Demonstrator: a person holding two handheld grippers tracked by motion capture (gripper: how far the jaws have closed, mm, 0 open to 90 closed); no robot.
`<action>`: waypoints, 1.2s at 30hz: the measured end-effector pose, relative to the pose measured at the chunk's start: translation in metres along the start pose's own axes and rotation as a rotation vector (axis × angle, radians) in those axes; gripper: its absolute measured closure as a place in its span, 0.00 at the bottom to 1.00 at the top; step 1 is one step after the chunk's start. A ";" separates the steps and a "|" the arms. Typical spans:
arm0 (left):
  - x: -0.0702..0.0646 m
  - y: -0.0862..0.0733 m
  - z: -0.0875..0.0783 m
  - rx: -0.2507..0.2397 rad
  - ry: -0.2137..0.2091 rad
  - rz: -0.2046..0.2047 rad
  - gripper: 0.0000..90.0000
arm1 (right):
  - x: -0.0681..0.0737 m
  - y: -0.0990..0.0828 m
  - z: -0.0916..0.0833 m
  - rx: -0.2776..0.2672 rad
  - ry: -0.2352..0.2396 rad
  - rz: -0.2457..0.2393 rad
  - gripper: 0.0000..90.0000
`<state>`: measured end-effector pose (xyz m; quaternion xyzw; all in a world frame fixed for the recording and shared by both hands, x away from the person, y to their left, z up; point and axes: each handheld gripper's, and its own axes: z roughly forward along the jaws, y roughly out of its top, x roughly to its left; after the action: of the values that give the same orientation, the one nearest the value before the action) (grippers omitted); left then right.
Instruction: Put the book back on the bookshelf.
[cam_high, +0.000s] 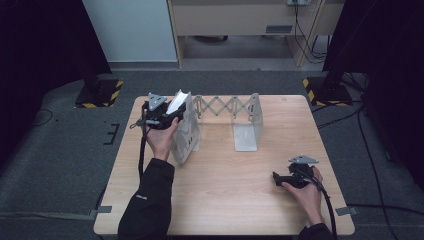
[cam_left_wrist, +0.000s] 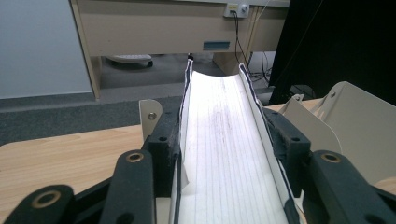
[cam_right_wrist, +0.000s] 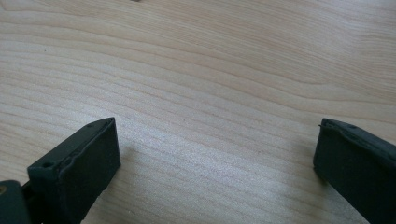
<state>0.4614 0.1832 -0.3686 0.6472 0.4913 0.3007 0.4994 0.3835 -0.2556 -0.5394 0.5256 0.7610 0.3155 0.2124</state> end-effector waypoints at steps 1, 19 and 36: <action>-0.001 -0.001 0.002 0.002 0.002 -0.005 0.58 | 0.000 0.000 0.000 -0.001 -0.001 -0.001 0.01; -0.008 0.004 0.040 0.033 0.043 -0.001 0.58 | 0.000 0.000 0.000 0.000 0.000 -0.001 0.01; -0.014 -0.010 0.051 -0.001 0.037 0.023 0.55 | 0.000 0.000 0.000 -0.001 -0.002 0.000 0.01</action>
<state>0.4987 0.1526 -0.3927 0.6470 0.4928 0.3187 0.4868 0.3836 -0.2556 -0.5394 0.5257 0.7608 0.3152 0.2132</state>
